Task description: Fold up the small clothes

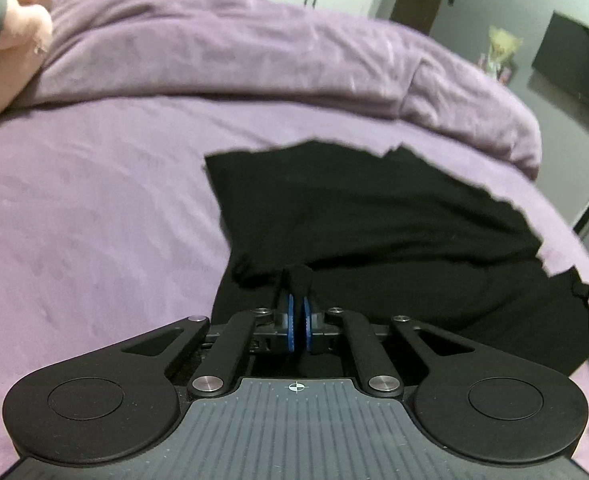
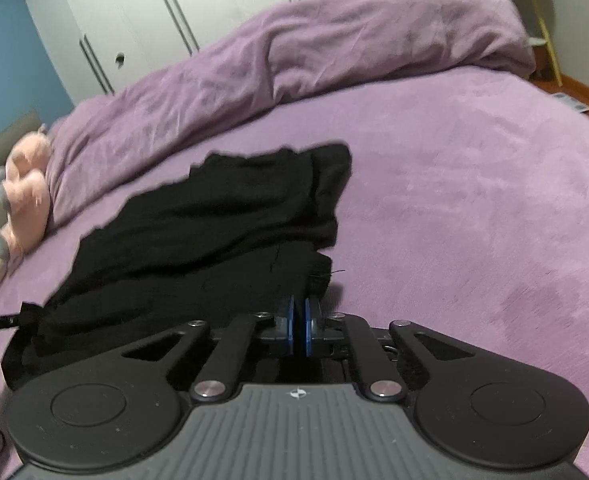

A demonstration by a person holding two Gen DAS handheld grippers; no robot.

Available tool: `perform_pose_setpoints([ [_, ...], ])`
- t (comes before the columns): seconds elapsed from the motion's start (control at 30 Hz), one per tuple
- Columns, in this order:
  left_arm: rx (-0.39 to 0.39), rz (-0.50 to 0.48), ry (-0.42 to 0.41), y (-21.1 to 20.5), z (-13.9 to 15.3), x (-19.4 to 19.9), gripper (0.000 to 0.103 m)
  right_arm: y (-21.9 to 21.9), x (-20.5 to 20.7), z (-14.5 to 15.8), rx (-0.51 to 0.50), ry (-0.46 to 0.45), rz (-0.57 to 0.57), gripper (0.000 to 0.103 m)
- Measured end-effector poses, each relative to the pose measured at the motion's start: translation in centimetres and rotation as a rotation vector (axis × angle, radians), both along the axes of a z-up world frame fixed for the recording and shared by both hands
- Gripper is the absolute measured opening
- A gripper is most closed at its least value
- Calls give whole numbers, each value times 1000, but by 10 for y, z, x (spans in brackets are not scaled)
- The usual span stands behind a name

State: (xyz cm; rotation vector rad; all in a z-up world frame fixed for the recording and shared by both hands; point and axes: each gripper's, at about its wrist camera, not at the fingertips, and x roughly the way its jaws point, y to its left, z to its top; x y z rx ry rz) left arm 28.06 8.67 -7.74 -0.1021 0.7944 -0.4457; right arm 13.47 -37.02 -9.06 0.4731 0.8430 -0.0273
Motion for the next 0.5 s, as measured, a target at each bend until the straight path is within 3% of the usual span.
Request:
perform_pose_setpoints([
  [0.23,-110,33,-124,5,57,6,6,3,14,52,-7,-173,-14,4],
  [0.37,-84,91,-193,0,76,30,6,0,46,64,-47,-229,-38,4],
  [0.5,-41,170,-180,-8,63,65,6,-6,90,47,-57,-195,-65,4],
])
